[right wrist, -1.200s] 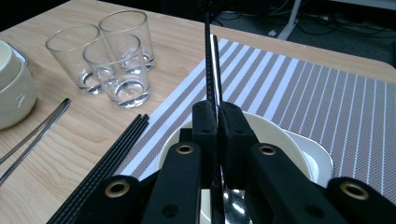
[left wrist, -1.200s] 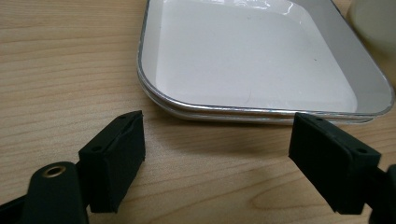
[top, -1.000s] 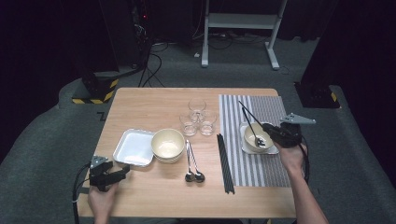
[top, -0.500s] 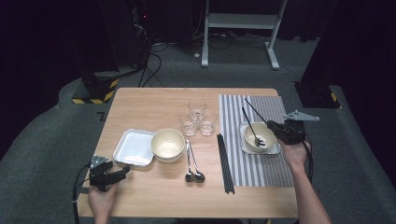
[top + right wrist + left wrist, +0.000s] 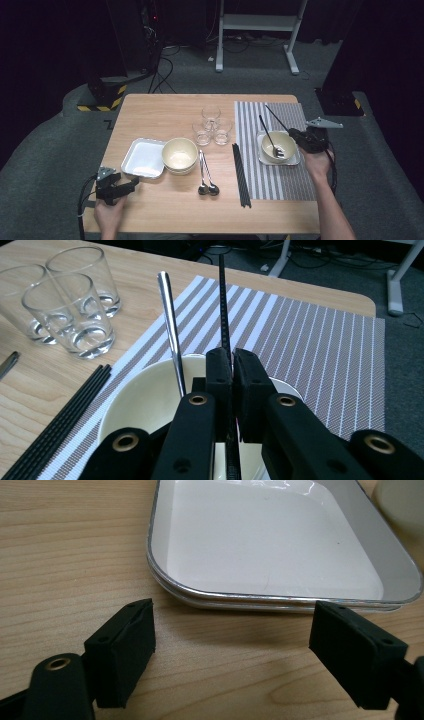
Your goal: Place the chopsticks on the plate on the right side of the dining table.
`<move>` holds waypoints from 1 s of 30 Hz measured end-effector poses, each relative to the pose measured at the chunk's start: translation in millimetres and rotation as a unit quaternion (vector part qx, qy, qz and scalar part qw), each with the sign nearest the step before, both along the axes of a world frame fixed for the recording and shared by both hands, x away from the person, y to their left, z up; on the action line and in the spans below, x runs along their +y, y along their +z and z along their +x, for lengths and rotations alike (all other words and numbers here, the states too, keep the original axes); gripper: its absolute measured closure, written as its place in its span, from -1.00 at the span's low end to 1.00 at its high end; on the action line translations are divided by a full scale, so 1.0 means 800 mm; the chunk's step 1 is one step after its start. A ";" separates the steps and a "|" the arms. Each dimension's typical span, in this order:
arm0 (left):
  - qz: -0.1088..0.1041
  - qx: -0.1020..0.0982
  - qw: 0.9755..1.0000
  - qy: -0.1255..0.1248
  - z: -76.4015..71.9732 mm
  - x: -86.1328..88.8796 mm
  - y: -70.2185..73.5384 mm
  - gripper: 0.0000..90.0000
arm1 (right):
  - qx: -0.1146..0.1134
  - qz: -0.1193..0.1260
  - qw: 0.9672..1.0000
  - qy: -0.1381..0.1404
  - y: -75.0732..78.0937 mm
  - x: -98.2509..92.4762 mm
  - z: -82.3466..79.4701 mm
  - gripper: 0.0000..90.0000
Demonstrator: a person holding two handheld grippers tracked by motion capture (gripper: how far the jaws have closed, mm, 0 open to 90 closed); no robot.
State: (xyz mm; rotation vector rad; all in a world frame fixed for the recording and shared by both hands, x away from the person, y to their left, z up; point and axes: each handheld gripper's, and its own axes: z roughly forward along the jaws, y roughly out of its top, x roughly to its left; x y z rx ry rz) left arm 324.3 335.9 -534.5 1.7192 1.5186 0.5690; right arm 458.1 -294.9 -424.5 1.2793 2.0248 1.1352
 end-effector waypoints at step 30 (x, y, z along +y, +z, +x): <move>0.003 0.000 1.000 0.000 0.000 0.000 0.000 -0.58 | 0.025 -0.027 0.999 -0.022 -0.020 -0.014 0.027 0.91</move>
